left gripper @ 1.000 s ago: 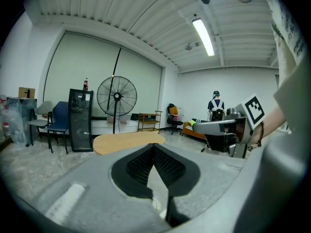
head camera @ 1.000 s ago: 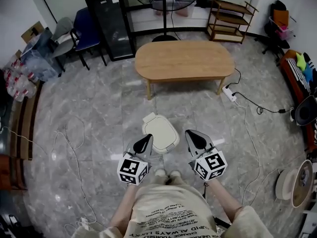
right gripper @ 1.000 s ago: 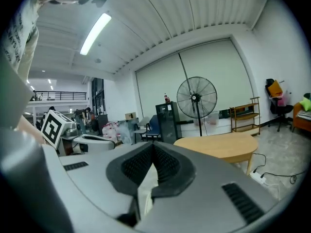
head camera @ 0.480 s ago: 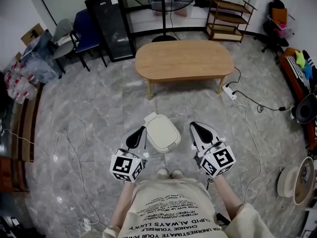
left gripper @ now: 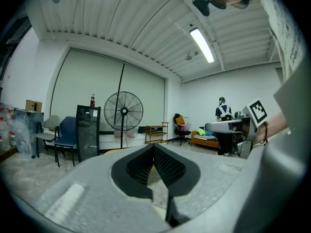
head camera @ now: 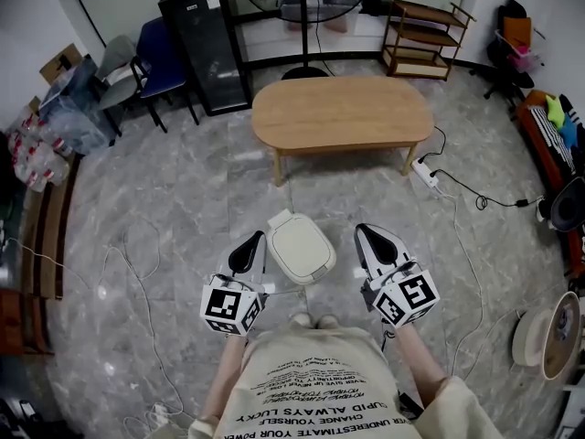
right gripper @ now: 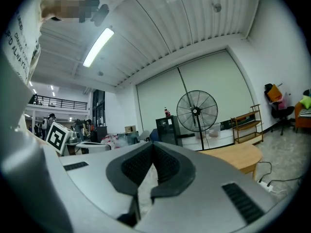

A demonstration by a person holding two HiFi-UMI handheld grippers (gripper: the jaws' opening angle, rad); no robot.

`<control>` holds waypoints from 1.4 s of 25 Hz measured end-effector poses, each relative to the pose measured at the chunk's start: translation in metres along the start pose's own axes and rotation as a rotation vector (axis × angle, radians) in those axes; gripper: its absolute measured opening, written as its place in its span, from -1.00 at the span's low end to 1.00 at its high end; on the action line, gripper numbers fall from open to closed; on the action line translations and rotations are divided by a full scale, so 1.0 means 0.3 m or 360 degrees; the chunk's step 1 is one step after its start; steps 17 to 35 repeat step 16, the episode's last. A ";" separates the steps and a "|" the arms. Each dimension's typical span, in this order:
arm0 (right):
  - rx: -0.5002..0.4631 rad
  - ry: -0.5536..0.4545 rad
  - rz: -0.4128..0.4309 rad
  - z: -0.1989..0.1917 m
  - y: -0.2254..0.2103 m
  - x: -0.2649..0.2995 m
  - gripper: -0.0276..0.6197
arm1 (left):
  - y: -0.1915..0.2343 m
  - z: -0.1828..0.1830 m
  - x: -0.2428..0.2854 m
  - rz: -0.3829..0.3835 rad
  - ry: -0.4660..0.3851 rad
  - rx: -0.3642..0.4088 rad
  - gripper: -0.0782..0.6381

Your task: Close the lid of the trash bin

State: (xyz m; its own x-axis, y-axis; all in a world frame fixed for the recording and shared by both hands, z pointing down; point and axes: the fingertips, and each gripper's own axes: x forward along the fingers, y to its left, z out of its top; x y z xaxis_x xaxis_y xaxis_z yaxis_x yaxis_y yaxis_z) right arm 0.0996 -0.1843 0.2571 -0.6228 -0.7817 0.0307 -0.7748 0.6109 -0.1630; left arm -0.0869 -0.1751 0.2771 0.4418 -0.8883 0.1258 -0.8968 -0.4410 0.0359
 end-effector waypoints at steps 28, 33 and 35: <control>-0.0021 0.0055 -0.0016 -0.037 0.016 0.012 -0.90 | 0.024 -0.030 -0.016 0.0001 0.0033 -0.0012 -0.72; -0.0021 0.0055 -0.0016 -0.037 0.016 0.012 -0.90 | 0.024 -0.030 -0.016 0.0001 0.0033 -0.0012 -0.72; -0.0021 0.0055 -0.0016 -0.037 0.016 0.012 -0.90 | 0.024 -0.030 -0.016 0.0001 0.0033 -0.0012 -0.72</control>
